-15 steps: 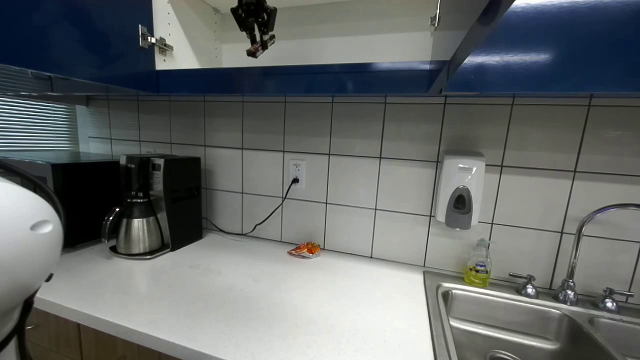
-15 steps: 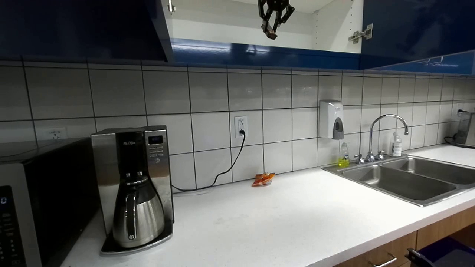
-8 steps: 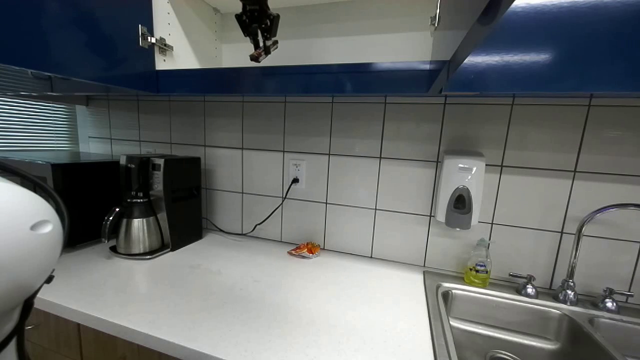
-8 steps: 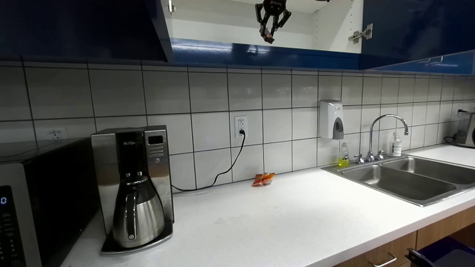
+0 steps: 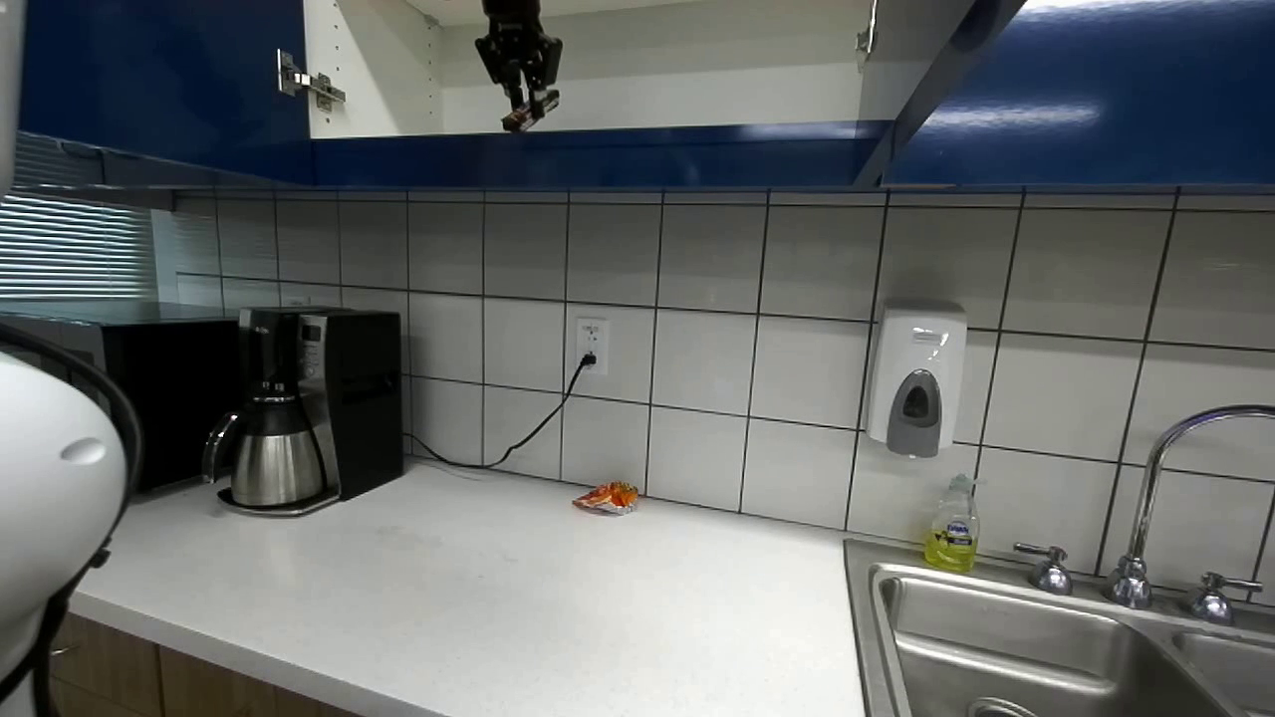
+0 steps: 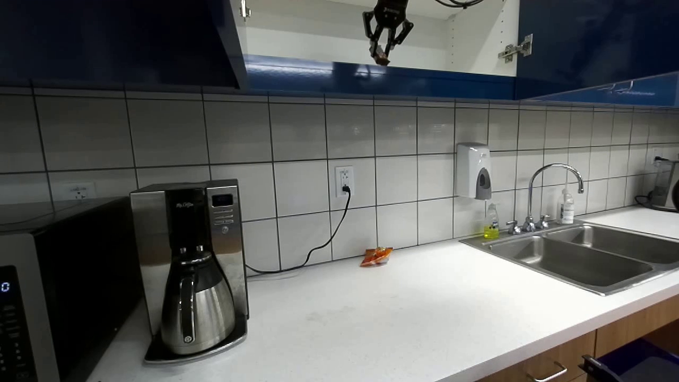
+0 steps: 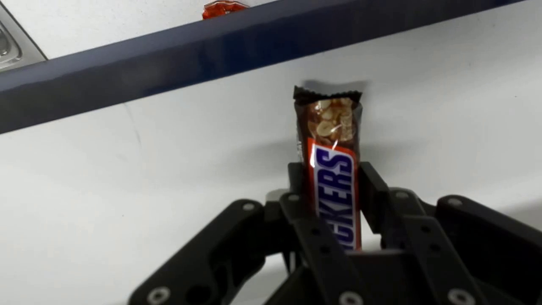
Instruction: Put the candy bar in the open cabinet
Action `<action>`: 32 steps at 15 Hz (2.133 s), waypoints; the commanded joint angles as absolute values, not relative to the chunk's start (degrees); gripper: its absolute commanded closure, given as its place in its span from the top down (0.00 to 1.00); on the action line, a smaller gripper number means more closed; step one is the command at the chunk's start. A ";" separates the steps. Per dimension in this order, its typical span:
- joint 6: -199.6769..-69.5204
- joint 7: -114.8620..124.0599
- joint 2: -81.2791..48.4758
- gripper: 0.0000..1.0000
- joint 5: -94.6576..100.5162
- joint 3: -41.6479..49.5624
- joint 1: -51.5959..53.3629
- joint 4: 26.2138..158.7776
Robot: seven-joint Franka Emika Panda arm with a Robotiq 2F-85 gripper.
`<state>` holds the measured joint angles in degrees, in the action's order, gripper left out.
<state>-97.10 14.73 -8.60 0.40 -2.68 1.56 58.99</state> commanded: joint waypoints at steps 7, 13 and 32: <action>-92.79 17.40 -13.39 0.10 1.54 -2.07 1.92 51.67; -91.20 18.93 -16.08 0.74 1.43 -1.91 1.95 48.66; -94.36 17.85 -9.07 1.00 0.61 -0.87 1.06 56.27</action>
<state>-93.22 17.84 -13.17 0.40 -1.15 1.37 51.45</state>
